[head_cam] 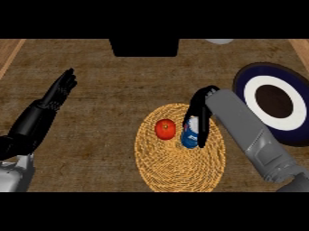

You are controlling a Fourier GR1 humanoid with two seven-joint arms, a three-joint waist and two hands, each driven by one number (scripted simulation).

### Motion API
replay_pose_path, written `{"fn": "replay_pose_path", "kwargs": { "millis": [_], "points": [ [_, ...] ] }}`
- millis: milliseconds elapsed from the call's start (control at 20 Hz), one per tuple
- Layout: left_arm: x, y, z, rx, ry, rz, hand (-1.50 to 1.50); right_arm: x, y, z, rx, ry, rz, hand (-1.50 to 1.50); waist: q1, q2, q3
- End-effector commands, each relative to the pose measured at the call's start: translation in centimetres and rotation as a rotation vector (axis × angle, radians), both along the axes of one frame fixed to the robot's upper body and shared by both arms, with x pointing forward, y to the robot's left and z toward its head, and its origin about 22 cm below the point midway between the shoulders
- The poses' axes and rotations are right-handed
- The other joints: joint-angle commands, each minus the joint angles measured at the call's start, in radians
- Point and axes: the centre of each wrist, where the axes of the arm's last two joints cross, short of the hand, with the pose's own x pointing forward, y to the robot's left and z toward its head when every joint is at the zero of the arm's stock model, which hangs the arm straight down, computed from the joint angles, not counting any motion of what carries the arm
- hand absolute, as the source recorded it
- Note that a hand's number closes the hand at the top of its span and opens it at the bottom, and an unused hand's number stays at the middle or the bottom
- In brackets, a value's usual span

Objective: Pick the can from the placemat and place it in the plate

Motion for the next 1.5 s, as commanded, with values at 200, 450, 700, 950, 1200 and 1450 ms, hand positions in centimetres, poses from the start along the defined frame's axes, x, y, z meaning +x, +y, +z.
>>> {"fn": "replay_pose_path", "kwargs": {
  "millis": [200,450,700,950,1200,1450],
  "points": [
    [-0.1,-2.9,0.0,-0.013,0.001,-0.021,0.0,-2.5,2.0,-1.7,0.067,-0.036,0.099,1.5,0.005,0.022,0.012],
    [-0.7,-0.6,-0.8,0.002,0.019,-0.008,0.0,-2.2,2.9,0.3,-0.035,-0.277,-0.062,1.5,0.01,0.021,0.012],
    [-0.1,0.2,-0.8,0.012,0.037,0.009,0.0,-0.2,5.8,9.0,-0.282,-0.923,-0.273,1.5,-0.019,-0.023,0.007],
    [-0.1,0.3,-0.5,-0.004,0.022,0.023,0.0,-2.2,10.2,9.6,-0.345,-1.313,-0.44,1.5,-0.014,-0.009,0.01],
    [-0.5,1.1,-0.5,0.009,0.02,0.022,0.0,-5.2,14.5,9.8,-0.364,-1.522,-0.581,1.5,-0.024,-0.003,0.011],
    [-0.4,0.8,-0.7,0.002,0.018,0.055,0.0,-6.8,16.3,13.3,-0.37,-1.627,-0.67,1.5,-0.045,-0.007,0.012]
  ]
}}
